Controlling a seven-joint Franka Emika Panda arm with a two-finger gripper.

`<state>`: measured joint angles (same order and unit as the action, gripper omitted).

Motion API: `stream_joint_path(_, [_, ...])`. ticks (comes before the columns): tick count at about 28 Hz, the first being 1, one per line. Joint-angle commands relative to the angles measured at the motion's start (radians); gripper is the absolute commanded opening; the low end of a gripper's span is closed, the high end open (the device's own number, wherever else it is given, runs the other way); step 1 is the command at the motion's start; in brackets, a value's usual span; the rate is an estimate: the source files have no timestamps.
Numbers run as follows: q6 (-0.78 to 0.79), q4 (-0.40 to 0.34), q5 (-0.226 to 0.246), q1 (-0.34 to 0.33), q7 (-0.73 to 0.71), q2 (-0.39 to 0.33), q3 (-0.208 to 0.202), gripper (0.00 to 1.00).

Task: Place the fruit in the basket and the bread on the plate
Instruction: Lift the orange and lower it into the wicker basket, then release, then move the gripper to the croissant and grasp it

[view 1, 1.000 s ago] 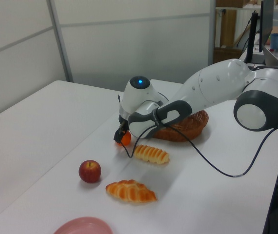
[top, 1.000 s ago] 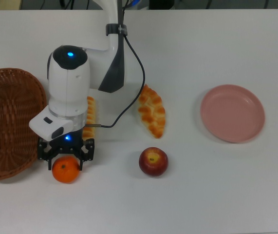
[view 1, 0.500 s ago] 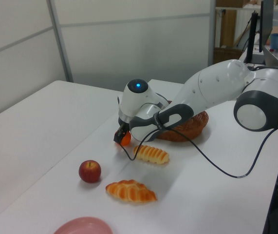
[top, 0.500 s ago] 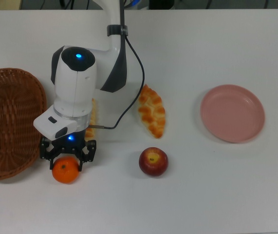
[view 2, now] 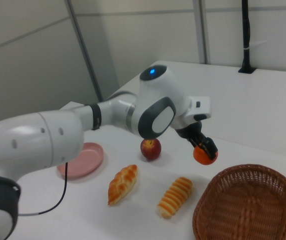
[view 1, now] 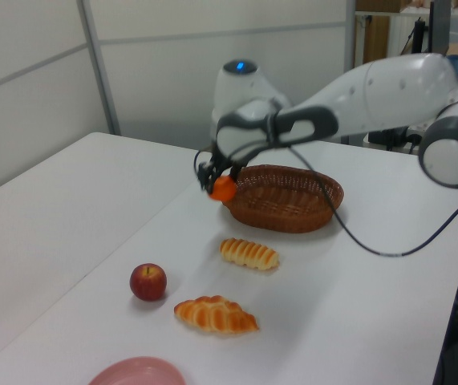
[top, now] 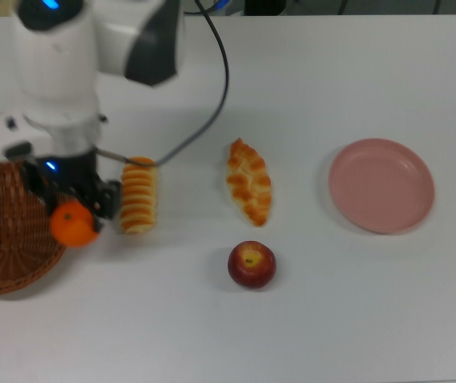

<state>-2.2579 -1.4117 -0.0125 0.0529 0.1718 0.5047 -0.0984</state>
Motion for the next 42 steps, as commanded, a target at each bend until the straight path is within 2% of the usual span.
stream_joint_path(1, [0.07, -0.029, 0.06, 0.064, -0.055, -0.048, -0.006, 0.0])
stream_joint_path(4, [0.07, -0.029, 0.052, 0.096, -0.057, -0.041, -0.004, 0.0])
stream_joint_path(9, [0.037, -0.012, 0.043, 0.14, -0.083, 0.018, -0.004, 0.01])
stream_joint_path(13, [-0.086, -0.01, 0.032, 0.154, -0.087, 0.066, -0.006, 0.03])
stream_joint_path(15, [-0.15, -0.01, 0.031, 0.163, -0.087, 0.097, -0.006, 0.08])
stream_joint_path(17, [-0.193, -0.01, 0.032, 0.166, -0.087, 0.115, -0.006, 0.15])
stream_joint_path(18, [-0.218, -0.01, 0.032, 0.168, -0.086, 0.124, -0.006, 0.23])
stream_joint_path(19, [-0.259, -0.013, 0.032, 0.168, -0.086, 0.138, -0.006, 0.41])
stream_joint_path(22, [-0.288, -0.015, 0.023, 0.165, -0.087, 0.159, -0.006, 0.55])
stream_joint_path(23, [-0.29, -0.016, 0.014, 0.166, -0.087, 0.164, -0.004, 0.56])
stream_joint_path(24, [-0.29, -0.016, -0.018, 0.165, -0.087, 0.175, -0.004, 0.57])
stream_joint_path(27, [-0.29, -0.018, -0.072, 0.163, -0.086, 0.181, -0.003, 0.57])
stream_joint_path(29, [-0.29, -0.018, -0.095, 0.162, -0.086, 0.187, -0.003, 0.56])
stream_joint_path(31, [-0.29, -0.018, -0.095, 0.162, -0.087, 0.187, -0.003, 0.58])
stream_joint_path(32, [-0.29, -0.018, -0.095, 0.16, -0.087, 0.187, -0.003, 0.67])
stream_joint_path(33, [-0.289, -0.018, -0.093, 0.16, -0.084, 0.187, -0.003, 0.87])
stream_joint_path(34, [-0.289, -0.016, -0.092, 0.157, -0.086, 0.184, -0.003, 1.0])
stream_joint_path(38, [-0.285, -0.015, -0.078, 0.156, -0.078, 0.173, -0.001, 1.0])
stream_joint_path(42, [-0.237, -0.018, -0.069, 0.154, -0.075, 0.124, 0.008, 1.0])
